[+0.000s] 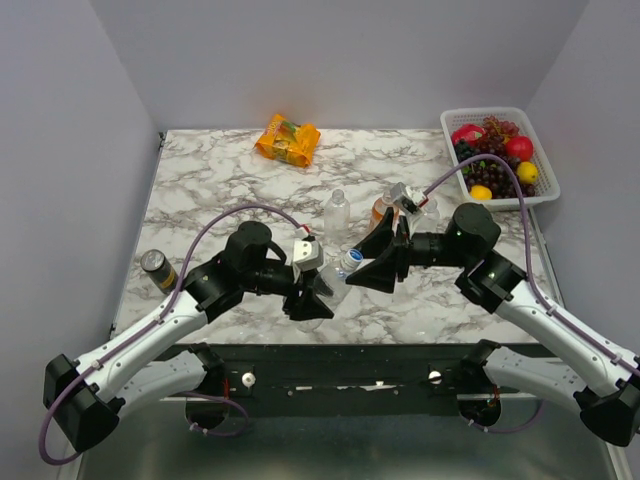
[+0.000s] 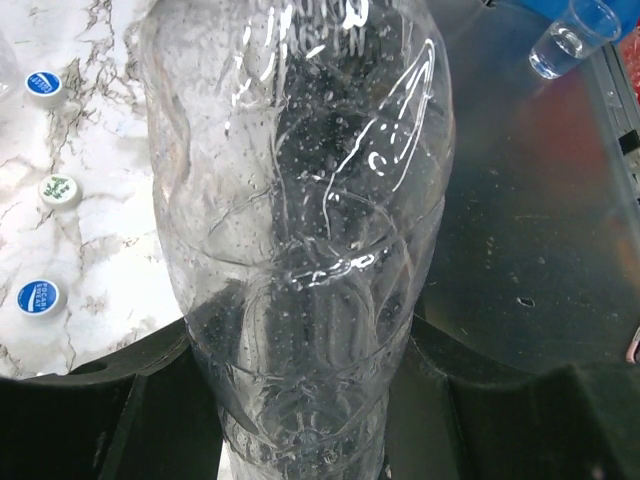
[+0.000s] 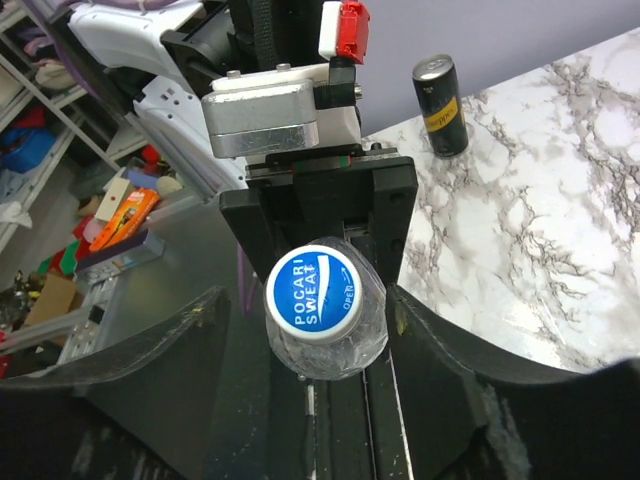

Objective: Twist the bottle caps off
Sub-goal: Unscrew the bottle cap from the plastic bottle.

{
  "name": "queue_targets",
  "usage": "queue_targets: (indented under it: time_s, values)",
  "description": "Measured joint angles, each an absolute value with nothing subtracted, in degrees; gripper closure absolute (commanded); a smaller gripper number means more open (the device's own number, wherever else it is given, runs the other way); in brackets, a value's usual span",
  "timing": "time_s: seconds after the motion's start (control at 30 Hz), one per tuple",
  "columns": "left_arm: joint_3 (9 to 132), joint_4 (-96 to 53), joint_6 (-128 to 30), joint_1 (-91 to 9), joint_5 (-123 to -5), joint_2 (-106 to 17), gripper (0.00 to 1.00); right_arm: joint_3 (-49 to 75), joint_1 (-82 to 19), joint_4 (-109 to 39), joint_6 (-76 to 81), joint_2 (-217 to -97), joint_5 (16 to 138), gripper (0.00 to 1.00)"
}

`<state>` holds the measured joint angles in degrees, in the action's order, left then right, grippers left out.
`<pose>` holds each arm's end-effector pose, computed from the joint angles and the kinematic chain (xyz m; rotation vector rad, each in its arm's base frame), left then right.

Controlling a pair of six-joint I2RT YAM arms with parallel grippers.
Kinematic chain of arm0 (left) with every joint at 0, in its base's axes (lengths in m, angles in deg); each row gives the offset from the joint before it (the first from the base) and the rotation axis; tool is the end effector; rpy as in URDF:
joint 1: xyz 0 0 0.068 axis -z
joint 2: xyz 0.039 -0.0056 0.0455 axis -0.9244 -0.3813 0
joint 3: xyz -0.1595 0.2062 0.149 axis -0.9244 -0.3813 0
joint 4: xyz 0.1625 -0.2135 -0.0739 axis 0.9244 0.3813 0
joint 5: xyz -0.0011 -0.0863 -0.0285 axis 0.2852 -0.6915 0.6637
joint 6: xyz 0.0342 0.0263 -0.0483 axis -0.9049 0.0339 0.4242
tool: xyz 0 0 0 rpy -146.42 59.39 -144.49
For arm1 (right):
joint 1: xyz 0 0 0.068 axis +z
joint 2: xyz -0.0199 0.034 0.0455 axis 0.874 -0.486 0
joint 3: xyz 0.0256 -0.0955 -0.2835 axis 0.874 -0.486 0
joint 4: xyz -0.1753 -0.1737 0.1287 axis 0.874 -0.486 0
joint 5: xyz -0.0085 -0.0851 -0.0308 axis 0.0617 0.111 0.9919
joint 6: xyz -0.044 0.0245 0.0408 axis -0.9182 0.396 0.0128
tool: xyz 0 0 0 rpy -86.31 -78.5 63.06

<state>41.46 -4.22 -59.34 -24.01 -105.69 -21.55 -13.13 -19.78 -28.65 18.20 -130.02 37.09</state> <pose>0.1230 -0.1707 0.3195 1.2827 1.6533 -1.3640 0.1442 0.1752 0.3911 -0.9721 1.4826 1.4680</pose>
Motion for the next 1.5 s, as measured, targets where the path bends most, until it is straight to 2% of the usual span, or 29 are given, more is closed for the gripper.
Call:
queue_targets:
  time_s: [0.1, 0.23, 0.47, 0.63, 0.97, 1.5]
  values:
    - [41.5, -4.2, -59.4, -24.0, -104.6, -21.9, 0.77, -13.1, -19.8, -29.9, 18.2, -129.5, 38.3, 0.2]
    - [41.5, -4.1, -59.5, -24.0, -100.7, -21.7, 0.77, -13.1, -19.8, -31.8, 18.2, -127.9, 41.5, 0.19]
    - [41.5, -3.8, -59.3, -24.0, -85.2, -19.4, 0.79, -12.8, -19.8, -39.2, 18.9, -125.3, 56.0, 0.31]
    - [41.5, -3.2, -59.1, -24.0, -76.6, -20.2, 0.79, -12.7, -19.2, -39.3, 22.6, -127.0, 62.5, 0.32]
    - [41.5, -2.2, -59.0, -22.9, -72.5, -21.7, 0.79, -12.2, -17.6, -35.2, 26.0, -130.7, 67.9, 0.33]
    - [41.8, -0.7, -59.3, -20.3, -70.5, -23.7, 0.79, -9.5, -17.4, -32.5, 27.3, -136.1, 68.3, 0.37]
